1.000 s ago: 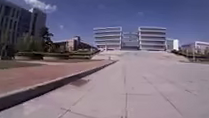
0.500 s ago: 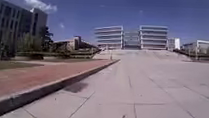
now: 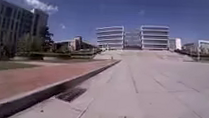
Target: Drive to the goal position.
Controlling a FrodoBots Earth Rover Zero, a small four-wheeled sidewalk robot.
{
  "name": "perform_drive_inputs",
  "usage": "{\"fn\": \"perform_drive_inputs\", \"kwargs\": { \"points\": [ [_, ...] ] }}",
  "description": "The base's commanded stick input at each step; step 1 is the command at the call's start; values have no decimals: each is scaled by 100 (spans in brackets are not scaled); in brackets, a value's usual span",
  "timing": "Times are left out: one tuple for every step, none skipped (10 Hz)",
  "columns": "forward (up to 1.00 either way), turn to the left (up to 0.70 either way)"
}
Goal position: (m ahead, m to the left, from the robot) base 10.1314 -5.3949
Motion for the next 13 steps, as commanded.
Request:
{"fn": "perform_drive_inputs", "kwargs": {
  "points": [
    [68, 0],
    [70, 0],
    [70, 0],
    [70, 0],
    [70, 0],
    [70, 0],
    [70, -15],
    [70, -32],
    [70, -34],
    [70, -35],
    [70, -35],
    [70, -35],
    [70, -35]
  ]
}}
